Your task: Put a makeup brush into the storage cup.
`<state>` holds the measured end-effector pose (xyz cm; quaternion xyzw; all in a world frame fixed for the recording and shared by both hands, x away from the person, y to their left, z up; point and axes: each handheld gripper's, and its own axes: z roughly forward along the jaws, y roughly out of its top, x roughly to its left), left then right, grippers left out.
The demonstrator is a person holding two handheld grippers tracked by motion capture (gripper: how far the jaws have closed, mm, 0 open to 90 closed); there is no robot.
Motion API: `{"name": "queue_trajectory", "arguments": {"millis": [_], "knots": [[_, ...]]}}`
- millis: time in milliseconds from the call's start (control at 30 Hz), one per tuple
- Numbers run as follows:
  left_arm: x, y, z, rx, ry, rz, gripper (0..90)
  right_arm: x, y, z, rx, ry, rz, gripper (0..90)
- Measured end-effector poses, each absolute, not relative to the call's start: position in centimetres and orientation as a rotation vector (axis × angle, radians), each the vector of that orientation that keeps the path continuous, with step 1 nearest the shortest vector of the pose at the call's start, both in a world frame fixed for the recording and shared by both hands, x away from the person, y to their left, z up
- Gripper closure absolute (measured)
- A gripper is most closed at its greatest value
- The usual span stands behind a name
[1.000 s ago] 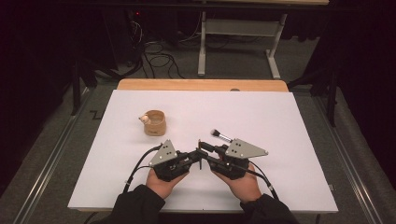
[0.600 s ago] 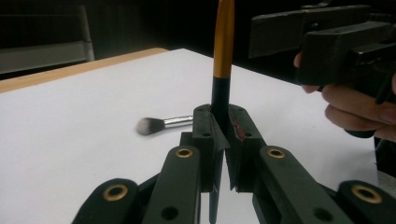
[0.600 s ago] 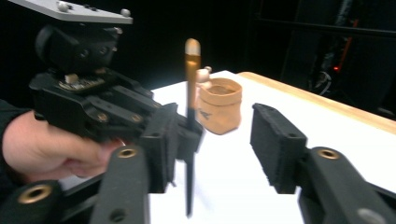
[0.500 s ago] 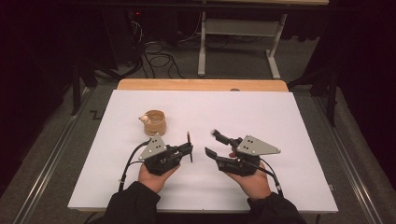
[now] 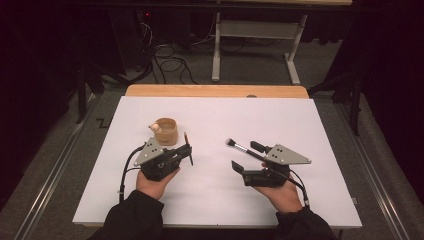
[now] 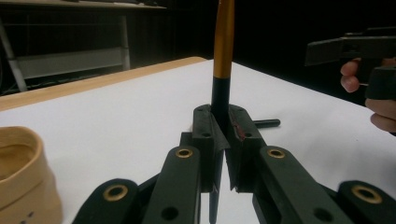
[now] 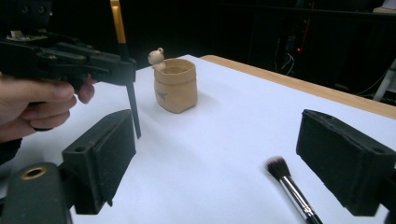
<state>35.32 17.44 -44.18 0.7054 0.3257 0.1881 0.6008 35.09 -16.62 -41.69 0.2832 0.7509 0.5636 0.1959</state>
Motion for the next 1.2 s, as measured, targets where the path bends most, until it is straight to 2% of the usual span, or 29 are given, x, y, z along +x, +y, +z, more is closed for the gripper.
{"name": "queue_trajectory", "arguments": {"millis": [733,1200], "knots": [[35.8,20.2,-43.8,1.617,0.812,0.519,83.1,34.9,-20.1,-42.2,0.858,2.053,1.524,0.5],[36.1,22.7,-43.5,1.573,0.875,0.582,83.2,34.6,-22.3,-43.0,0.893,2.031,1.491,0.4]]}}
